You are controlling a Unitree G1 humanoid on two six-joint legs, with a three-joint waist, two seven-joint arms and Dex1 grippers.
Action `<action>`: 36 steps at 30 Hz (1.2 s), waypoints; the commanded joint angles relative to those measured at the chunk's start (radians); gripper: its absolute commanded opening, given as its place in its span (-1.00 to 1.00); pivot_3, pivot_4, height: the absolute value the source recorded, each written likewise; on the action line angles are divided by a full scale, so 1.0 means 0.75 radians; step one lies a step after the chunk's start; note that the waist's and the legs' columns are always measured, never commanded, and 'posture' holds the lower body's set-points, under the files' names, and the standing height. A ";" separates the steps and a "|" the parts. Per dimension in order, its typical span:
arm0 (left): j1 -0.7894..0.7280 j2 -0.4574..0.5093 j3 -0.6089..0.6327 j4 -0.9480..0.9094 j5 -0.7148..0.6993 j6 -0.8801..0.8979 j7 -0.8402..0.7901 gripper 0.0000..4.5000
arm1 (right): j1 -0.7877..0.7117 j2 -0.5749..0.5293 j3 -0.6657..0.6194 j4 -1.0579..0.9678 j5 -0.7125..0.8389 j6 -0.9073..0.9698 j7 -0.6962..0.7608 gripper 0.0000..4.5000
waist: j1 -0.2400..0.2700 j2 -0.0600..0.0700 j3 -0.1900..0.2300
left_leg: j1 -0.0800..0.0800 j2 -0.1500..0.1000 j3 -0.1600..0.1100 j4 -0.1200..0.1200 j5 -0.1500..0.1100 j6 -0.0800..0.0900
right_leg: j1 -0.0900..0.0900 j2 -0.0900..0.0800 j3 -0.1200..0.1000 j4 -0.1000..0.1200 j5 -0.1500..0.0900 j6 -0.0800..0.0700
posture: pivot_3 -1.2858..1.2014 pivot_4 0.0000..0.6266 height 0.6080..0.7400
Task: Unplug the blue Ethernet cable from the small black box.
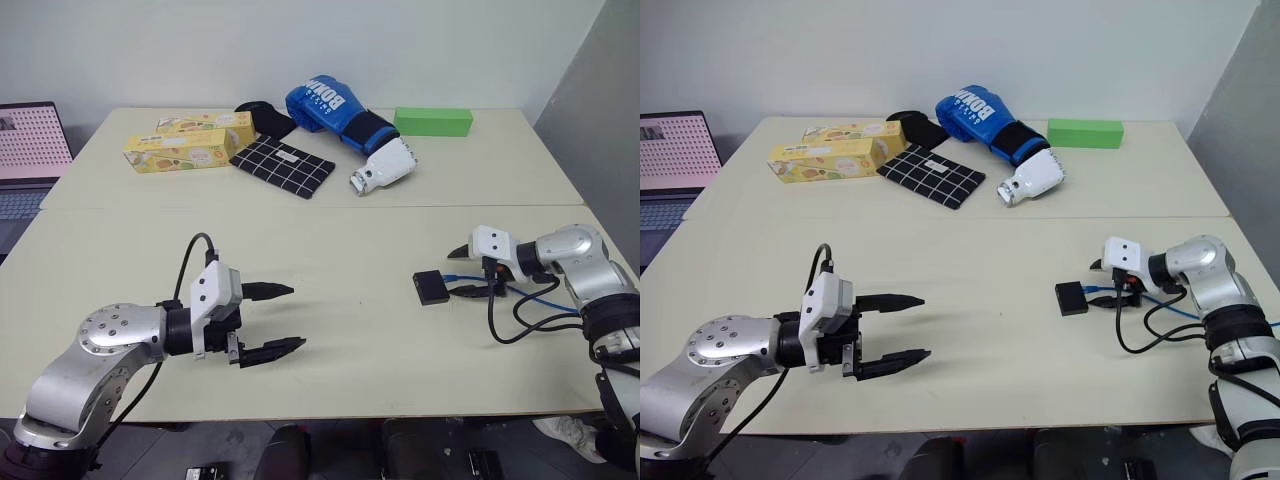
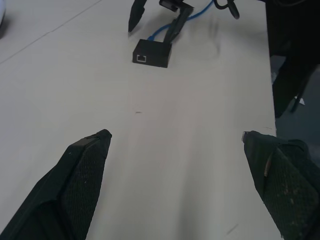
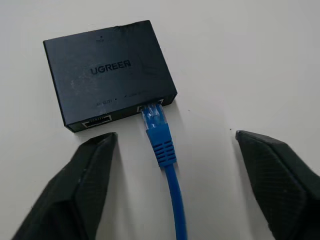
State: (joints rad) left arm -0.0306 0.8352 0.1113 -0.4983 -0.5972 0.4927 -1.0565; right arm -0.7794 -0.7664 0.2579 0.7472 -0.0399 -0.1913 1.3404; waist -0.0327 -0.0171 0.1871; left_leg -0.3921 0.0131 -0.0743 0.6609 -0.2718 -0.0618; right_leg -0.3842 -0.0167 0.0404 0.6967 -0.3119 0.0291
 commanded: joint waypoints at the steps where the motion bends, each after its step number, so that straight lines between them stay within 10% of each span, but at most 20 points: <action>1: -0.015 -0.008 -0.010 -0.032 -0.022 -0.011 -0.007 1.00 | -0.040 0.003 0.002 0.049 -0.024 -0.045 0.043 0.36 | 0.000 0.000 0.000 | 0.000 0.000 0.000 0.000 0.000 0.000 | 0.000 0.000 0.000 0.000 0.000 0.000 | 0.03 -0.52 1.00; 13: -0.041 -0.060 0.004 0.088 -0.077 0.050 0.032 1.00 | -0.035 0.003 -0.007 -0.055 -0.040 -0.147 0.077 -0.91 | 0.000 0.000 0.000 | 0.000 0.000 0.000 0.000 0.000 0.000 | 0.000 0.000 0.000 0.001 0.000 0.000 | 0.03 -0.52 1.00; 36: -0.246 -0.457 0.106 0.172 -0.633 0.536 0.553 1.00 | -0.074 0.192 0.033 -0.816 -0.051 -0.213 -0.190 -0.94 | 0.001 0.000 0.000 | -0.001 0.001 -0.008 0.002 0.001 -0.001 | -0.001 -0.004 -0.001 0.001 0.000 0.000 | 0.03 -0.52 1.00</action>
State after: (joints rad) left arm -0.1984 0.5039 0.1893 -0.3612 -1.0549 0.9057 -0.6559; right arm -0.8044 -0.6276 0.2855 0.1920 -0.0875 -0.3622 1.2147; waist -0.0317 -0.0169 0.1872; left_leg -0.3932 0.0138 -0.0805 0.6624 -0.2714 -0.0625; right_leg -0.3850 -0.0200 0.0398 0.6978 -0.3118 0.0292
